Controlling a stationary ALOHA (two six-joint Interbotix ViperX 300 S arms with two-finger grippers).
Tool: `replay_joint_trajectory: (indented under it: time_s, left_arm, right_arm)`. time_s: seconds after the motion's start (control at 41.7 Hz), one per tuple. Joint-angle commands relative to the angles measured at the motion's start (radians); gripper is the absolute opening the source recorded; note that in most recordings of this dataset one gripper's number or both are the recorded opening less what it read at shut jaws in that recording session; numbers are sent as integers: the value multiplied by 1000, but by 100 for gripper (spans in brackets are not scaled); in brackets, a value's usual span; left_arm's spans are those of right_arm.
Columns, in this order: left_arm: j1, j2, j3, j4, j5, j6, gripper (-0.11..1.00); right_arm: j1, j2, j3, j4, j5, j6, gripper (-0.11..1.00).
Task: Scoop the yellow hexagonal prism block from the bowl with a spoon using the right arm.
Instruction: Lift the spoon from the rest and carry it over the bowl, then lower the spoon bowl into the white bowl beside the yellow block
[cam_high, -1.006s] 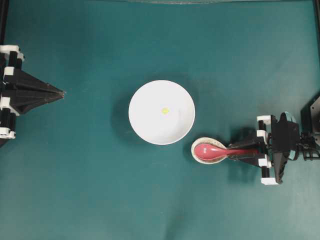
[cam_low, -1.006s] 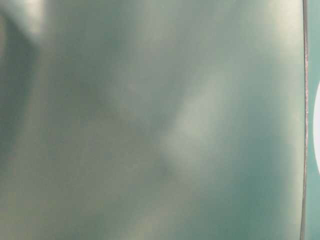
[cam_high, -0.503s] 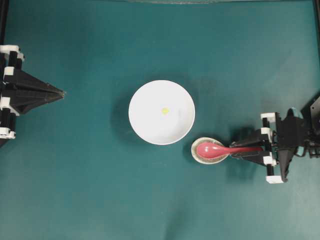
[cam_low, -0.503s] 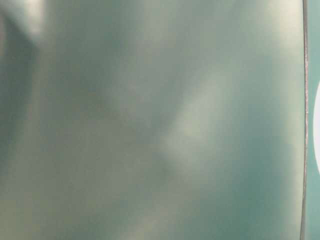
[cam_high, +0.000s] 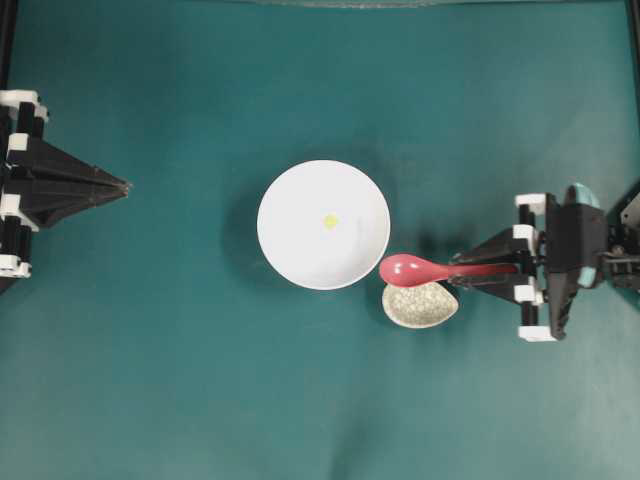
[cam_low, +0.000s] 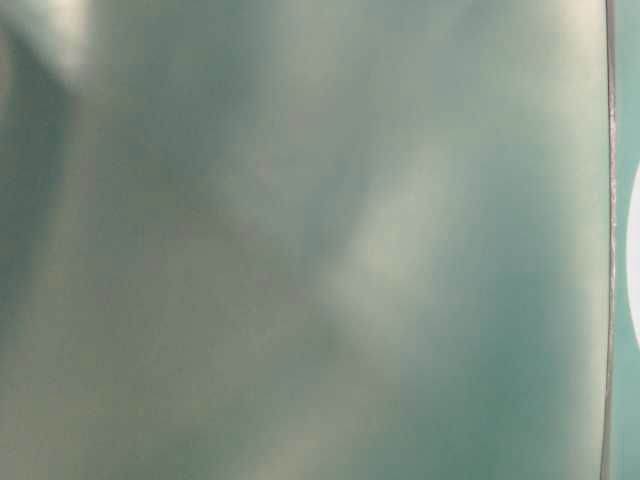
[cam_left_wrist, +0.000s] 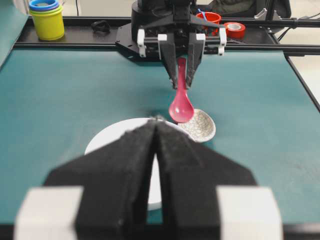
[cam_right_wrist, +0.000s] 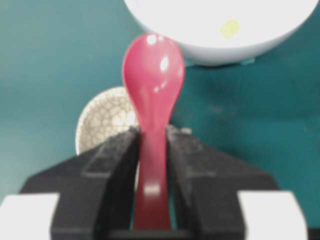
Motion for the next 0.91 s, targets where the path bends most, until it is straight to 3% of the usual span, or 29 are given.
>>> replay_joint_trajectory:
  time_s: [0.0, 0.144, 0.455, 0.887]
  left_arm:
    - [0, 8, -25, 3, -5, 0, 0]
    - [-2, 8, -25, 3, -5, -2, 0]
    - [0, 6, -26, 3, -5, -3, 0]
    - [0, 14, -23, 3, -5, -3, 0]
  right_arm:
    - [-52, -72, -69, 0, 120, -57, 25]
    - [-127, -138, -161, 0, 304, -120, 26]
    - [-311, -147, -362, -2, 719, -126, 26]
    - [-476, -12, -586, -55, 1055, -121, 26]
